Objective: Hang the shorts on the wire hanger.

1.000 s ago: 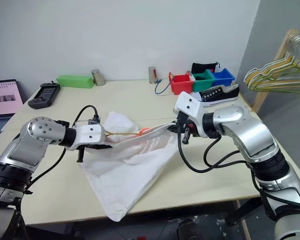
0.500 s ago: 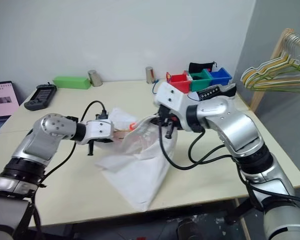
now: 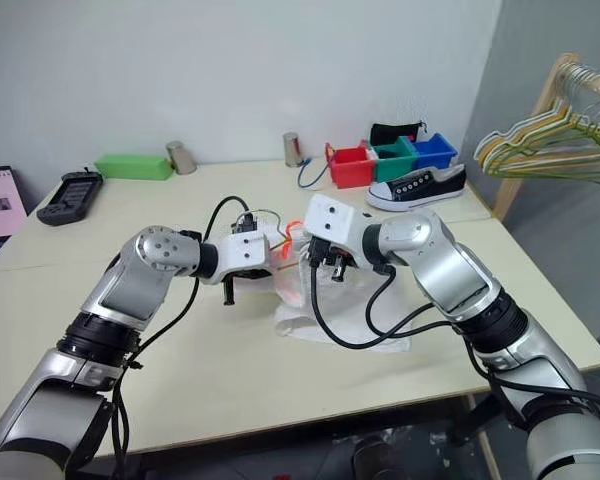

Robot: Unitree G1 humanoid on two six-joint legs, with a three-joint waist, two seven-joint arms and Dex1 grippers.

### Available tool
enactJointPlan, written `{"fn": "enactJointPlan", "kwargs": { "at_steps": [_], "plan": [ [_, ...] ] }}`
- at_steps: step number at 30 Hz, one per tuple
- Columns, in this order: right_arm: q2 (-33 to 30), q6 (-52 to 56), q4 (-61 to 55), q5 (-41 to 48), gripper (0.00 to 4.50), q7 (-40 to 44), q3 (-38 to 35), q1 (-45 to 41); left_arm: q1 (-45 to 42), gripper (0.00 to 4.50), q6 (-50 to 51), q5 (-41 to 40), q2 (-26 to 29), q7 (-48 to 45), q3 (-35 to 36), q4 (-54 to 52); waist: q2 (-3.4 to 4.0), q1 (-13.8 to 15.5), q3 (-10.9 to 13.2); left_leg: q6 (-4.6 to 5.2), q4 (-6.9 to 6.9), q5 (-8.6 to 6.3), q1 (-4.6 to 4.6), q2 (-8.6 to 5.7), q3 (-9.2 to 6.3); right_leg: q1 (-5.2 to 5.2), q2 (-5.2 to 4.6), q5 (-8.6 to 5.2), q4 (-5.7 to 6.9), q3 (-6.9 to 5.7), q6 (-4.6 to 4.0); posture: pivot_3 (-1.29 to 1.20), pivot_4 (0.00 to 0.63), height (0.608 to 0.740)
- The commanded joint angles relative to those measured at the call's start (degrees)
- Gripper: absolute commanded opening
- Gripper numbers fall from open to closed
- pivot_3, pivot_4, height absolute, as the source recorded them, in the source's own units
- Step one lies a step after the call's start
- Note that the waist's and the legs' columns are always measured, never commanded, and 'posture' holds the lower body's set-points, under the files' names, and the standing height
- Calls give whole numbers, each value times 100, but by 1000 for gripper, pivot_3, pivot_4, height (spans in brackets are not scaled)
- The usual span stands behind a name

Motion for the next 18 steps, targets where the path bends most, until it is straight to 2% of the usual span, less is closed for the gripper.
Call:
{"fn": "enactJointPlan", "kwargs": {
  "at_steps": [1,7,11,18],
  "plan": [
    [-212,26,-328,51,2148,125,-434,-103,79,0,-52,-58,165,-32,76,-289,0,-6,0,0,0,0,0,0,0,0,0,0,0,0,0,-303,31,740],
    [-507,-118,-371,-16,3685,336,-517,-94,146,0,-13,-88,219,-18,83,-360,0,8,0,0,1,0,3,-1,-2,6,-1,0,-2,-2,0,-303,30,740],
    [-692,-362,-182,-168,4458,440,-469,-124,115,0,-38,-77,220,-19,86,-352,0,2,0,0,0,0,3,-1,-2,5,-1,0,-1,-2,0,-302,28,740],
    [-1304,-867,-80,-462,4458,1073,-167,54,34,0,-89,-70,240,-6,113,-336,0,6,0,0,0,0,3,-2,0,6,-2,0,-5,-2,0,-296,25,740]
  ]
}}
